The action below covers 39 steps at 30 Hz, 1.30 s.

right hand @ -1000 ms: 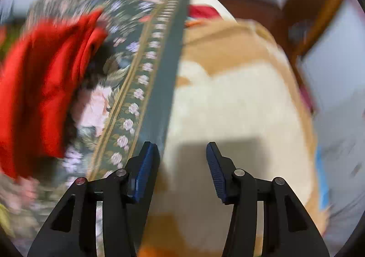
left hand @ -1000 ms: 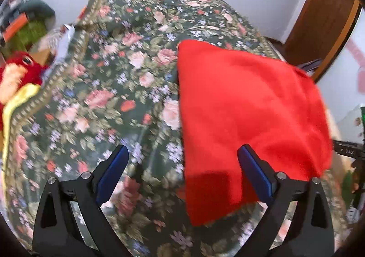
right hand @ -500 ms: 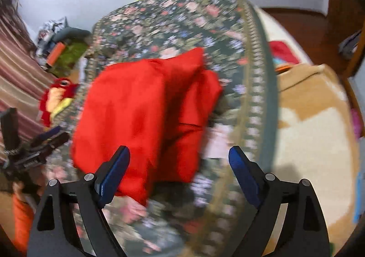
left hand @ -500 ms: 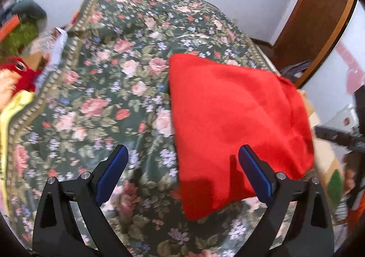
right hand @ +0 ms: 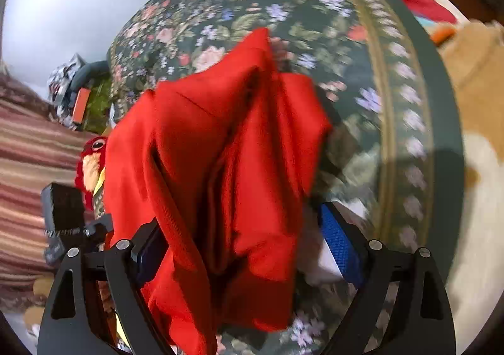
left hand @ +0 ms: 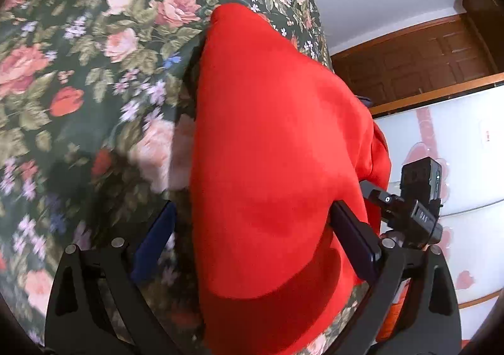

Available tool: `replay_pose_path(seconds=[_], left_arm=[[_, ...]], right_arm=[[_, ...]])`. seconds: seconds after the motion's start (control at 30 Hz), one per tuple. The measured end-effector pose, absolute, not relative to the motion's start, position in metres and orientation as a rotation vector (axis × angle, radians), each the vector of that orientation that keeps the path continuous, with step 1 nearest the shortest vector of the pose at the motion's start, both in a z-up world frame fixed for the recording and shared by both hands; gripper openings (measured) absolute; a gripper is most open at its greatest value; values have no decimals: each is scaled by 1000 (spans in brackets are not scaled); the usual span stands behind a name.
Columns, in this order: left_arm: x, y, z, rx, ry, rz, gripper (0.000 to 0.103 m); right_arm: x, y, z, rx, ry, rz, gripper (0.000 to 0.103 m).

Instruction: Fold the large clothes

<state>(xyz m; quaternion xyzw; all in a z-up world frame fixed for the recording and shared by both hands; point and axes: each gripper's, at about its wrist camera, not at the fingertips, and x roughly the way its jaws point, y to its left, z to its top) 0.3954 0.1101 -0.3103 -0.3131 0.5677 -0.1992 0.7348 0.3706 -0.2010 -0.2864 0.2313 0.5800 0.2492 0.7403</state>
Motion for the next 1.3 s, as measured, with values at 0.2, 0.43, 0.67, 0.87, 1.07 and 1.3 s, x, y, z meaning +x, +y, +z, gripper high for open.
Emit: replay_pose_path(seconds=[0.2, 0.43, 0.67, 0.87, 1.07, 1.3], left_arm=[[415, 96, -307, -659, 1236, -457, 89], [404, 84, -280, -591, 1164, -487, 58], [380, 105, -240, -562, 1087, -458, 49], [355, 160, -210, -552, 999, -423, 49], [354, 225, -191, -545, 911, -350, 48], [383, 297, -203, -561, 882, -244, 48]], right_arm=[[373, -187, -284, 452, 1238, 566, 84], [366, -179, -260, 414, 1179, 570, 34], [351, -150, -217, 370, 1103, 633, 26], [352, -106, -187, 338, 1055, 688, 26], [367, -39, -165, 283, 1000, 751, 26], [404, 40, -173, 240, 989, 803, 26]])
